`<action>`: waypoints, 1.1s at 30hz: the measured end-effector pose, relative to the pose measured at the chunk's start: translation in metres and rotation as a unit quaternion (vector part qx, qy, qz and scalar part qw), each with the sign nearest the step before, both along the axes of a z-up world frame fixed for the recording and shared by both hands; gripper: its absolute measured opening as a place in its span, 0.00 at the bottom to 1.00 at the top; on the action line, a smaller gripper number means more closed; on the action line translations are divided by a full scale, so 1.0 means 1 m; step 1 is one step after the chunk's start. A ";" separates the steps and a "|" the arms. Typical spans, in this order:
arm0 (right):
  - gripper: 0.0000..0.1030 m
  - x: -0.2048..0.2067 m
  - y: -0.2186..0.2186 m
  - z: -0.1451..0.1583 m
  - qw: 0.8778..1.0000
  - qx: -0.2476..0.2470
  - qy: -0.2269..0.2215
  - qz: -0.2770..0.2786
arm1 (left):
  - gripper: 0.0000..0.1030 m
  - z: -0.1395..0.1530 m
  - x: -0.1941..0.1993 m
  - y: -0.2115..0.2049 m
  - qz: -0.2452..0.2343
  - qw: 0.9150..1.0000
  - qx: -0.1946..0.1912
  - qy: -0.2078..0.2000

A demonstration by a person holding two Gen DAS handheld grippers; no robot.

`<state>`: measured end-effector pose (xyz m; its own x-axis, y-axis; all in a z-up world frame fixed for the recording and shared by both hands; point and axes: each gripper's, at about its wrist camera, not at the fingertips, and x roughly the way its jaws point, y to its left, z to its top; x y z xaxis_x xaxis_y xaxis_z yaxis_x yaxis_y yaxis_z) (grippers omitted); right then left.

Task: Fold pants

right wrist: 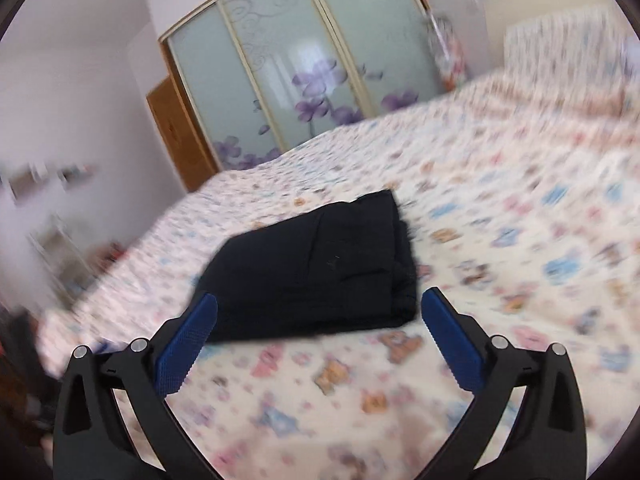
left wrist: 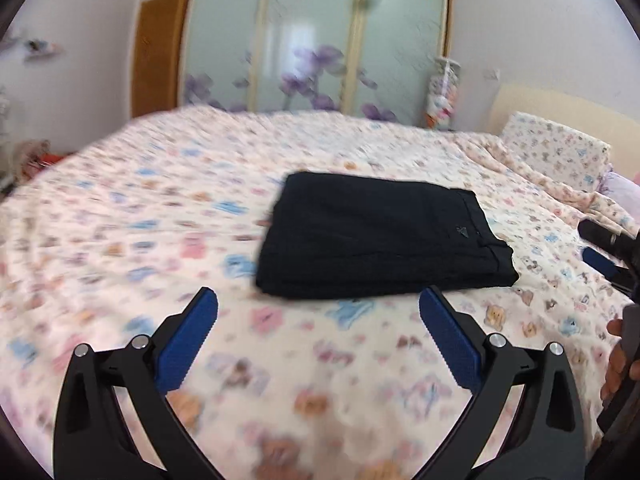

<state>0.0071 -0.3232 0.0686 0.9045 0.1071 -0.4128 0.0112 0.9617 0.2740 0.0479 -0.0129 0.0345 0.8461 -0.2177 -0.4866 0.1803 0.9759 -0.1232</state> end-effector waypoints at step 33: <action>0.99 -0.017 0.064 -0.060 0.987 -0.131 0.046 -0.084 | 0.98 -0.045 -0.023 -0.013 0.021 0.999 0.036 0.003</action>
